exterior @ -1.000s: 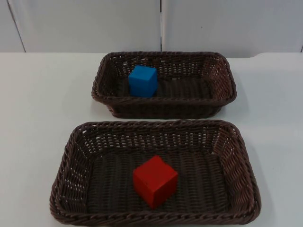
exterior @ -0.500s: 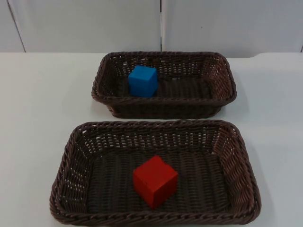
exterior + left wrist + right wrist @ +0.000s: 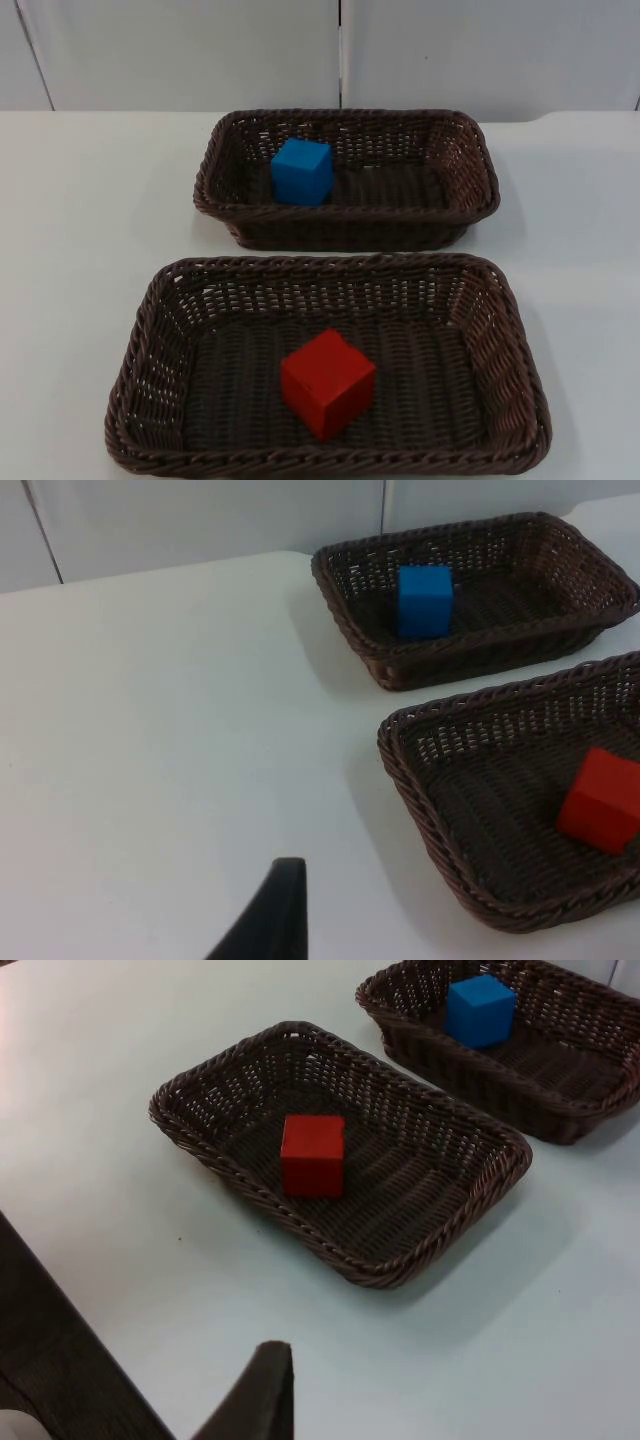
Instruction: Pick up one cube with the left hand and place it into the upper basket. Pick up one cube with the right hand and place it into the lower basket.
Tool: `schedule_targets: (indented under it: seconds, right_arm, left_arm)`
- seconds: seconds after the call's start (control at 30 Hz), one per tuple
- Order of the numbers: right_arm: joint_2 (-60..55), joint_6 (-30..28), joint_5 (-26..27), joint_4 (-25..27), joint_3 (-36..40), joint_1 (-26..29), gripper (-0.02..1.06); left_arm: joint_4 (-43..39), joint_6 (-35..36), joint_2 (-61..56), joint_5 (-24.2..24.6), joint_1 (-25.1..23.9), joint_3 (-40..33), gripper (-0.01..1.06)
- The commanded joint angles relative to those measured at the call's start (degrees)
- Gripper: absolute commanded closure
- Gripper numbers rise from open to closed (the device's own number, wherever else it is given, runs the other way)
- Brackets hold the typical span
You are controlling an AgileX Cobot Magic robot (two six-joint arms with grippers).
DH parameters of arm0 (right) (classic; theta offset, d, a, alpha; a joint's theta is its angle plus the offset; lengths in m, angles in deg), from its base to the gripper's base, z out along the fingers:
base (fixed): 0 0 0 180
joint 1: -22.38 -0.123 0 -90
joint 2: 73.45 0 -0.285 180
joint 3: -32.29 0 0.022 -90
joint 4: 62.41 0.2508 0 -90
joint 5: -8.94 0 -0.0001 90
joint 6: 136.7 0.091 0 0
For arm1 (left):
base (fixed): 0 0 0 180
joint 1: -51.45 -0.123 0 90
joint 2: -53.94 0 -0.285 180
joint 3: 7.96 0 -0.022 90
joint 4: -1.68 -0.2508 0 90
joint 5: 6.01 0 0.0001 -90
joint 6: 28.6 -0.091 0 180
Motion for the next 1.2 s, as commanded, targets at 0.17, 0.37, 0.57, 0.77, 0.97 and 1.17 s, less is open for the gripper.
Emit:
schedule_targets:
  seconds: [0.17, 0.37, 0.57, 0.77, 0.97, 1.17]
  right_arm:
    - [0.2, 0.3, 0.0, 0.4, 0.1, 0.0, -0.01]
    - [0.2, 0.3, 0.0, 0.4, 0.1, 0.0, -0.01]
    - [0.2, 0.3, 0.0, 0.4, 0.1, 0.0, -0.01]
    - [0.2, 0.3, 0.0, 0.4, 0.1, 0.0, -0.01]
    - [0.2, 0.3, 0.0, 0.4, 0.1, 0.0, -0.01]
    - [0.2, 0.3, 0.0, 0.4, 0.1, 0.0, -0.01]
  left_arm:
    - [-0.4, 0.3, -0.3, 0.0, 0.2, -0.2, 0.00]
    - [-0.4, 0.3, -0.3, 0.0, 0.2, -0.2, 0.00]
    - [-0.4, 0.3, -0.3, 0.0, 0.2, -0.2, 0.00]
    - [-0.8, 0.3, -0.3, 0.0, -1.6, -0.2, 0.00]
    - [-0.8, 0.3, -0.3, 0.0, -5.0, -0.2, 0.00]
    - [-0.8, 0.3, -0.3, 0.0, -9.3, -0.2, 0.00]
